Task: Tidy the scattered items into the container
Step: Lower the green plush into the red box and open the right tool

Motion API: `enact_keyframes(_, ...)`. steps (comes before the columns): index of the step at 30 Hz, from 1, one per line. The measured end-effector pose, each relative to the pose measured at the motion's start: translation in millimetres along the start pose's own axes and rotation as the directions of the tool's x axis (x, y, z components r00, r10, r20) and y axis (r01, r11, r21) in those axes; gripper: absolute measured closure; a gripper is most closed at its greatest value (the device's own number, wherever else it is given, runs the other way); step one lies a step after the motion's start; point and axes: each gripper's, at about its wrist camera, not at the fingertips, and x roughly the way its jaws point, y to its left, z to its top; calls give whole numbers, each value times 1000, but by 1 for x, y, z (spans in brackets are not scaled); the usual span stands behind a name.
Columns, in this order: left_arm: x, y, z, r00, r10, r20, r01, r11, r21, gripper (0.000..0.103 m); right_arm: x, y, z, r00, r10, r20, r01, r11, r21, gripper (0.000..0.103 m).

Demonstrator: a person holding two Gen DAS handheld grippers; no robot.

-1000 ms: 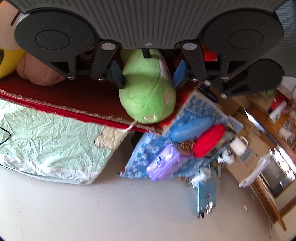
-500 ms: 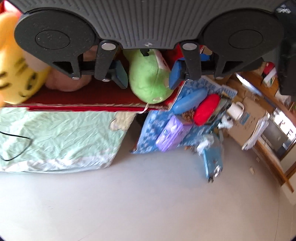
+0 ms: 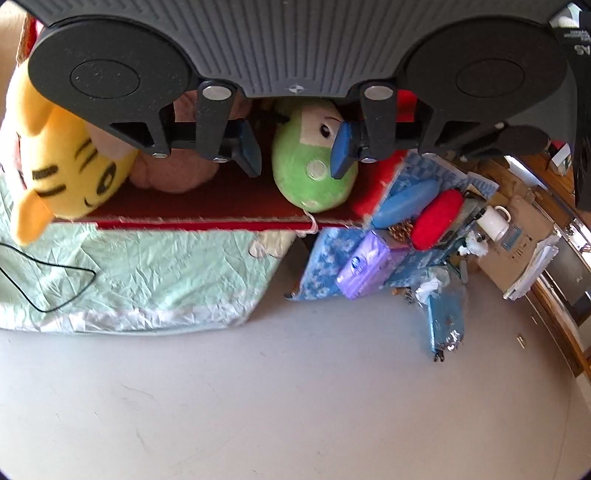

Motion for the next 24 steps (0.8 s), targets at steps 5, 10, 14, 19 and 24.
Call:
enact_keyframes(5,0,1,-1,1000,-4,0,4,1000,-16,38,8,0,1,999,12,-38,-12,1000,9,57)
enact_keyframes(10,-4,-2,0,1000,-2,6,2,1000,-23,38,25,2,5,998,36,-60,-34,999,33,57)
enact_keyframes(14,-7,-3,1,1000,1,20,0,999,-32,38,21,4,5,996,73,-48,-71,997,40,57)
enact_keyframes(19,-7,0,3,999,16,39,-13,998,-63,36,1,8,1,999,50,-14,-49,999,23,57)
enact_keyframes(24,-1,4,7,1000,10,29,-7,996,-89,36,-7,4,6,1000,16,5,-16,1000,13,57)
